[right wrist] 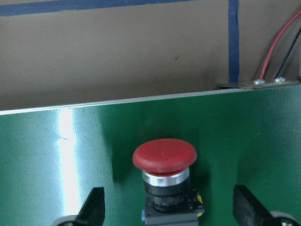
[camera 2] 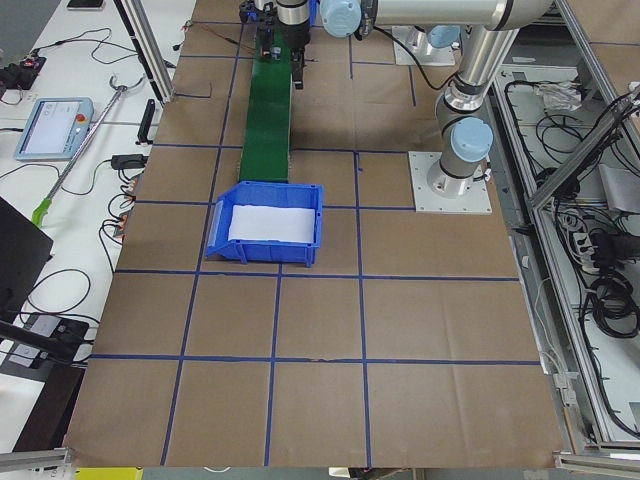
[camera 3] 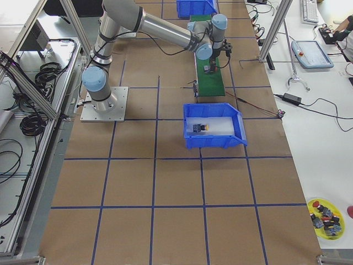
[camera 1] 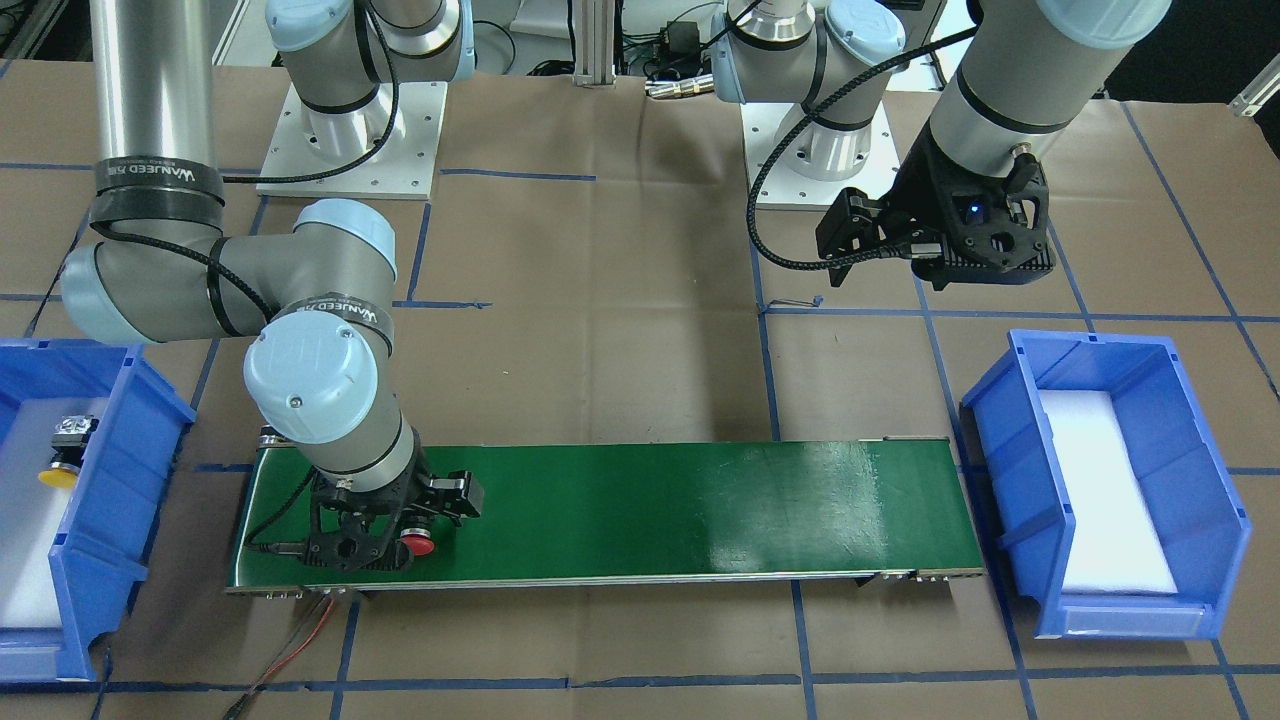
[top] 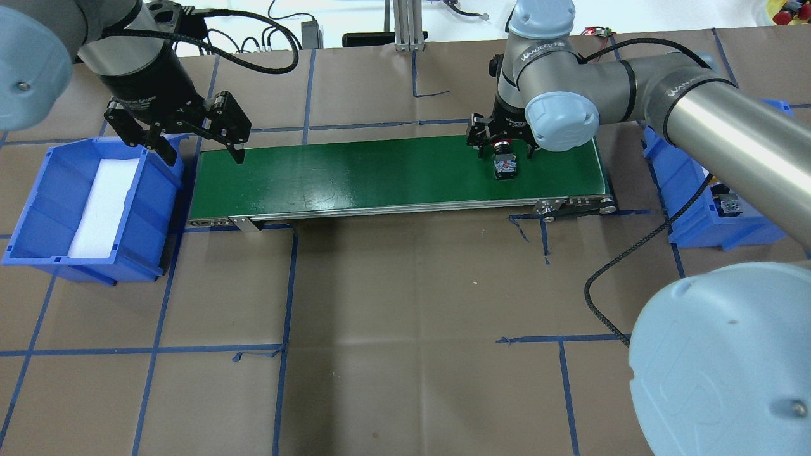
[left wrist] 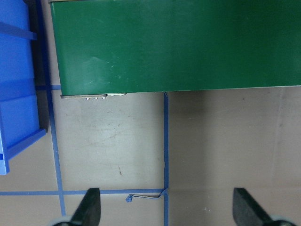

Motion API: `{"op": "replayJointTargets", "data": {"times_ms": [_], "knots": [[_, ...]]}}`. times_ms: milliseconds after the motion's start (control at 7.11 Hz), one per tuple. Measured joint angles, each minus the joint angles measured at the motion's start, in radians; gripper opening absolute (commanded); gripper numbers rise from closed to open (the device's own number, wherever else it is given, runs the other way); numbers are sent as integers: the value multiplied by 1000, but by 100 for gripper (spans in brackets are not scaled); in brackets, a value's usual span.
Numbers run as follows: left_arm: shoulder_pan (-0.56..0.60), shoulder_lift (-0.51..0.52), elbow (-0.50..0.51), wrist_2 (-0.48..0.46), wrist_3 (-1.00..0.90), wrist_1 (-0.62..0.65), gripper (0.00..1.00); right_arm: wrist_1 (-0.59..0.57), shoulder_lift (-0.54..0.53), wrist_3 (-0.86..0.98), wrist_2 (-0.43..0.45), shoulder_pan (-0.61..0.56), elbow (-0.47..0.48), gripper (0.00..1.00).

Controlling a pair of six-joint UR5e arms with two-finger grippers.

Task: Transport two buttons from left to right
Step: 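Carry the red button with the right gripper over the bin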

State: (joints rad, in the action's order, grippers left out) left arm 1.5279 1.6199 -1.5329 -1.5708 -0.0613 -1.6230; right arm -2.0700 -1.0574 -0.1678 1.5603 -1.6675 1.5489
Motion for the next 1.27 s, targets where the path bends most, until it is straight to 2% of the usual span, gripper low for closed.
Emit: {"op": "replayJointTargets", "data": {"times_ms": [141, 281, 563, 844, 1266], "knots": [[0, 0, 1, 0, 0, 0, 100, 8, 5, 1, 1, 8, 3, 21], [0, 0, 1, 0, 0, 0, 100, 41, 6, 2, 1, 17, 3, 5], [0, 1, 3, 0, 0, 0, 100, 128, -10, 10, 1, 38, -3, 4], [0, 1, 3, 0, 0, 0, 100, 186, -75, 70, -4, 94, -14, 4], [0, 1, 5, 0, 1, 0, 100, 228, -178, 306, -7, 275, -93, 4]]}}
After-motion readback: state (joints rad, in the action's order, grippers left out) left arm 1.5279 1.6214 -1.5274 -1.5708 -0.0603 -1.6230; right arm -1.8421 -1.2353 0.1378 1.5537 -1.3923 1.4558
